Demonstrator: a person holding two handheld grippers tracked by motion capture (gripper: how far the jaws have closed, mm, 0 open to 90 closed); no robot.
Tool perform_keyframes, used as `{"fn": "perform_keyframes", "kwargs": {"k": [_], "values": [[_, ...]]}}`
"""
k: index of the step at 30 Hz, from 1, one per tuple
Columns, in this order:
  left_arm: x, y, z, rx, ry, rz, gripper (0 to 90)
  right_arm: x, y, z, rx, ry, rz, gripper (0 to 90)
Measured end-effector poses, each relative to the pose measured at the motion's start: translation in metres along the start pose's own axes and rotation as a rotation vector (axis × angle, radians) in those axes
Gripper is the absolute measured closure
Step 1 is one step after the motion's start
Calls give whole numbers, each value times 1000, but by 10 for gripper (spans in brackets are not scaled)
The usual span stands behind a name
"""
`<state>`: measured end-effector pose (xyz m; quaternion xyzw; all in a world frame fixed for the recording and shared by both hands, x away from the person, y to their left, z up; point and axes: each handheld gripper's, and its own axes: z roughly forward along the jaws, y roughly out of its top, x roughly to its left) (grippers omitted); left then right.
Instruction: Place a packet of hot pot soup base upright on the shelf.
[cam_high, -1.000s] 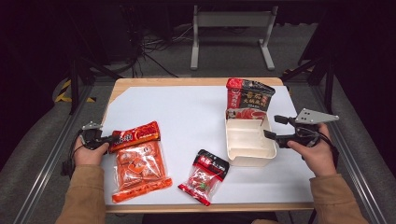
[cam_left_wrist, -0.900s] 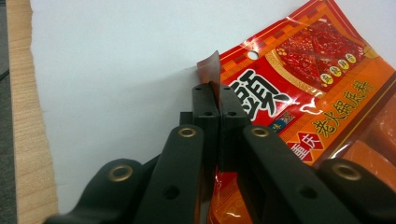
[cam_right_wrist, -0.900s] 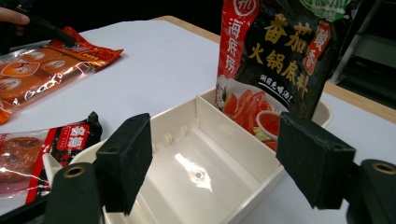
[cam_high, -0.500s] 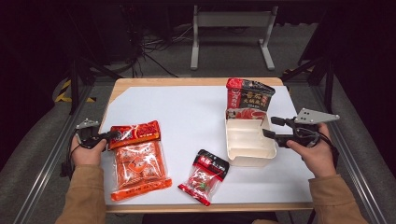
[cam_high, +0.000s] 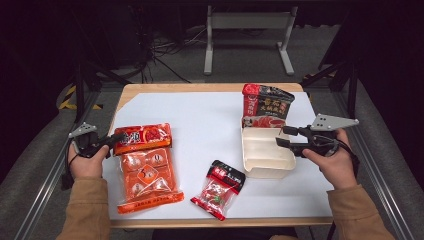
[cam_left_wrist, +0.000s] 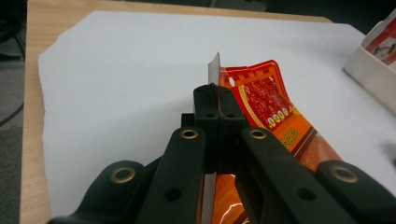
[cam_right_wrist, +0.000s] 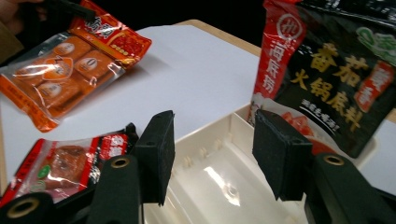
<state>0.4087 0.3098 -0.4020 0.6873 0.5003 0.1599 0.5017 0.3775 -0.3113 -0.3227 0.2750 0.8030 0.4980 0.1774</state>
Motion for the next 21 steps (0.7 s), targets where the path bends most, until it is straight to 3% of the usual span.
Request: {"fn": "perform_keyframes", "kwargs": {"k": [9, 11, 13, 17, 21], "values": [[-18, 15, -16, -76, -55, 21, 900, 7, 13, 10, 6, 43, -19, 495], [-23, 18, -18, -82, -57, 28, 900, 7, 15, 15, -19, 106, 22, 498], [-26, 20, -21, -92, -64, 40, 900, 7, 17, 18, -36, 137, 41, 498], [-32, 24, -25, -114, -84, 41, 900, 12, 23, 22, -36, 132, 18, 495], [-44, 31, -32, -141, -107, 74, 900, 23, 31, 28, -21, 117, -30, 488]]}}
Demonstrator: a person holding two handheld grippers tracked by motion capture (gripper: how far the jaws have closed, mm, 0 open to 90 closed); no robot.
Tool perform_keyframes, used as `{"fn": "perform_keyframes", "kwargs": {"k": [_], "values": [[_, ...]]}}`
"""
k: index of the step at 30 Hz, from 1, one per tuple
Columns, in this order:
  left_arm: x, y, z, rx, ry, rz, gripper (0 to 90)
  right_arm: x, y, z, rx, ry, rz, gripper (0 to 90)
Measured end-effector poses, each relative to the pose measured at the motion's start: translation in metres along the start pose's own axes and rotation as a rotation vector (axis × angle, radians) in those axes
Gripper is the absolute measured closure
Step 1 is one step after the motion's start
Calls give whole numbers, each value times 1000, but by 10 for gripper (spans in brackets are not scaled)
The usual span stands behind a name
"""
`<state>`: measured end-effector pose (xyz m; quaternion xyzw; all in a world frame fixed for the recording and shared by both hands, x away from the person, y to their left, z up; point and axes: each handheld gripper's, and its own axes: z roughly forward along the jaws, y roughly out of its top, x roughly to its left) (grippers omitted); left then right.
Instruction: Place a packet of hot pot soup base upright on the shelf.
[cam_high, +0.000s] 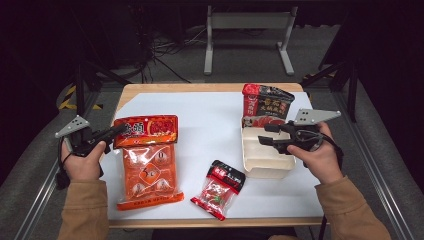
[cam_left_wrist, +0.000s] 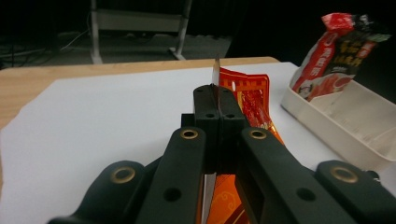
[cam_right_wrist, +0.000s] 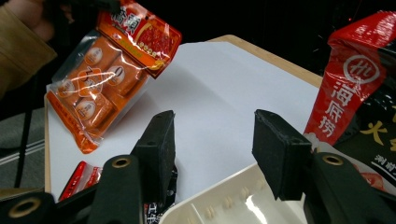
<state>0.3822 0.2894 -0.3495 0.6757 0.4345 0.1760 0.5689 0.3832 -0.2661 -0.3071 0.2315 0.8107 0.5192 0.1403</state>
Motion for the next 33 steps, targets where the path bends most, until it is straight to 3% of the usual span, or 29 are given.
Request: {"fn": "perform_keyframes", "kwargs": {"k": [6, 18, 23, 24, 25, 33], "values": [[-16, 10, -6, -33, -59, 20, 900, 10, 9, 7, -1, 26, -27, 487], [-48, 28, -14, -73, -148, 107, 900, 25, 23, 19, 6, 53, -60, 488], [-69, 36, -21, -119, -164, 184, 900, 30, 26, 23, 10, 54, -76, 480], [-69, 36, -21, -119, -164, 184, 900, 31, 26, 24, 14, 45, -85, 479], [-77, 39, -23, -129, -182, 208, 900, 32, 27, 24, 17, 39, -92, 479], [-101, 46, -26, -146, -248, 268, 900, 38, 32, 33, 7, 57, -105, 474]]}}
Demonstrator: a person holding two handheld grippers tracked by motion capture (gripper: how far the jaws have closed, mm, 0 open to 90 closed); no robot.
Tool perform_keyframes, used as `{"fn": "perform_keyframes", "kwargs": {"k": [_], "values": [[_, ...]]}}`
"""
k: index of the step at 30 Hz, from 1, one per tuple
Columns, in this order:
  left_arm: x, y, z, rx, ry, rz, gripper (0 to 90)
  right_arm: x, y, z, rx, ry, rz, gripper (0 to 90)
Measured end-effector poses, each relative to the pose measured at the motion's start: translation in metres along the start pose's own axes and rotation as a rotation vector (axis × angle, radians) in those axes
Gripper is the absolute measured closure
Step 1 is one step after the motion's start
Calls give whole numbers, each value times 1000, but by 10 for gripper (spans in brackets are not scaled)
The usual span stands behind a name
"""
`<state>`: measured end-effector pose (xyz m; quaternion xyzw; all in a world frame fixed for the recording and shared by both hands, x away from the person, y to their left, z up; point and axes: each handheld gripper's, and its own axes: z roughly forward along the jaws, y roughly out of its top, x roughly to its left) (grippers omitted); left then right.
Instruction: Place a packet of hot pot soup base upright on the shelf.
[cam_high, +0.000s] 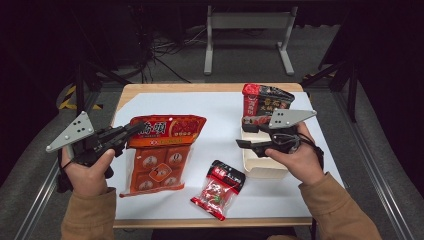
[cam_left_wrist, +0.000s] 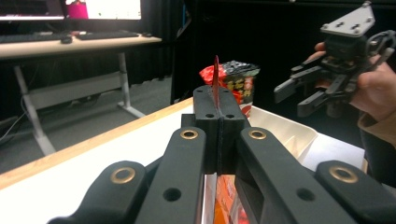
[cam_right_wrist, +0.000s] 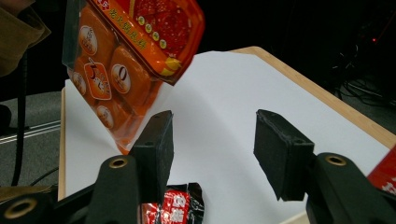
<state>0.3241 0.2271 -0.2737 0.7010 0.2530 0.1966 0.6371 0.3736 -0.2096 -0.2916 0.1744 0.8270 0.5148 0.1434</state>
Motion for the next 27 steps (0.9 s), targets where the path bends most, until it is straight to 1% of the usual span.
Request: {"fn": "perform_keyframes", "kwargs": {"k": [3, 6, 7, 8, 14, 15, 19, 22, 27], "values": [[-5, 3, 2, -6, -13, 11, 900, 3, 3, 5, -6, 11, -5, 466], [-8, 5, 4, -7, -15, 23, 900, 4, 5, 9, -7, 13, -9, 458], [-8, 5, 4, -7, -15, 23, 900, 4, 6, 12, -8, 14, -11, 452], [-11, 7, 6, -8, -18, 32, 900, 5, 6, 15, -10, 16, -13, 447], [-14, 11, 13, -20, -22, 45, 900, 10, 8, 31, -6, 34, -17, 426], [-14, 11, 13, -20, -22, 45, 900, 10, 8, 31, -6, 34, -17, 426], [-14, 13, 15, -31, -22, 52, 900, 13, 7, 45, -5, 30, -29, 353], [-15, 15, 17, -35, -28, 52, 900, 15, 6, 52, -2, 41, -29, 347], [-18, 17, 22, -42, -48, 55, 900, 16, 4, 62, -6, 52, -20, 291]]}}
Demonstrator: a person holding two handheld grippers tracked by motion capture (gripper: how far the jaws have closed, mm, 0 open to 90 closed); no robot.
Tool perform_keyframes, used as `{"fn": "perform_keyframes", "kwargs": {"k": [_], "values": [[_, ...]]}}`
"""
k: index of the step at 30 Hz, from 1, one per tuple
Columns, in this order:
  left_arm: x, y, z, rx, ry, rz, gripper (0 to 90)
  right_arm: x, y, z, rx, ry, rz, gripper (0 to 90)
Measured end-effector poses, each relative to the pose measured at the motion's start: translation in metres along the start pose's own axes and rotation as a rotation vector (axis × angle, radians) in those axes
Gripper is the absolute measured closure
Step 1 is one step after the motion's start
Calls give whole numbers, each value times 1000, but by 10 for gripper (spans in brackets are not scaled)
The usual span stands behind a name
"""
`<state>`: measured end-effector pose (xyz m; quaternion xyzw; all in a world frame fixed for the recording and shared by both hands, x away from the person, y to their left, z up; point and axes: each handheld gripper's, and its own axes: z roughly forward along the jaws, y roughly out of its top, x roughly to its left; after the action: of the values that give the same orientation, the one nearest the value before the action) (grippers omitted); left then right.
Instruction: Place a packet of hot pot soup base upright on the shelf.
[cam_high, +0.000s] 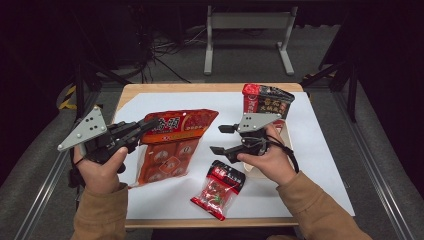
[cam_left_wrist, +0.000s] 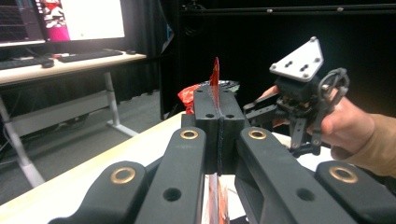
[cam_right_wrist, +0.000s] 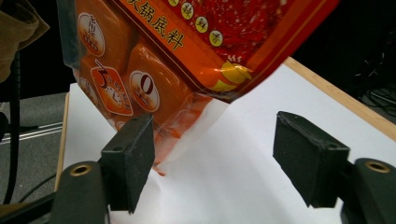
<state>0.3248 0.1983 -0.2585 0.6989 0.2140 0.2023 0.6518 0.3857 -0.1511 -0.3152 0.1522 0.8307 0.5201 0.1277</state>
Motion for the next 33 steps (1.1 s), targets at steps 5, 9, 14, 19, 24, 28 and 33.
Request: {"fn": "perform_keyframes", "kwargs": {"k": [5, 9, 14, 19, 24, 28, 33], "values": [[-2, 2, 6, -3, -16, 5, 900, -1, -3, 10, 12, 4, 6, 271], [-3, 2, 10, -15, -26, -1, 900, -5, -7, 17, 7, 23, 37, 258], [-6, 3, 14, -19, -46, 5, 900, -10, -11, 23, -17, 56, 67, 249], [-9, 3, 16, -19, -68, 13, 900, -10, -12, 28, -38, 79, 61, 239], [-11, 3, 19, -26, -86, 19, 900, -7, -11, 34, -58, 111, 36, 227], [-12, 2, 23, -21, -95, 22, 900, -3, -10, 38, -74, 133, 14, 223], [-11, 1, 22, -31, -93, 18, 900, -3, -12, 41, -80, 165, 42, 226]]}}
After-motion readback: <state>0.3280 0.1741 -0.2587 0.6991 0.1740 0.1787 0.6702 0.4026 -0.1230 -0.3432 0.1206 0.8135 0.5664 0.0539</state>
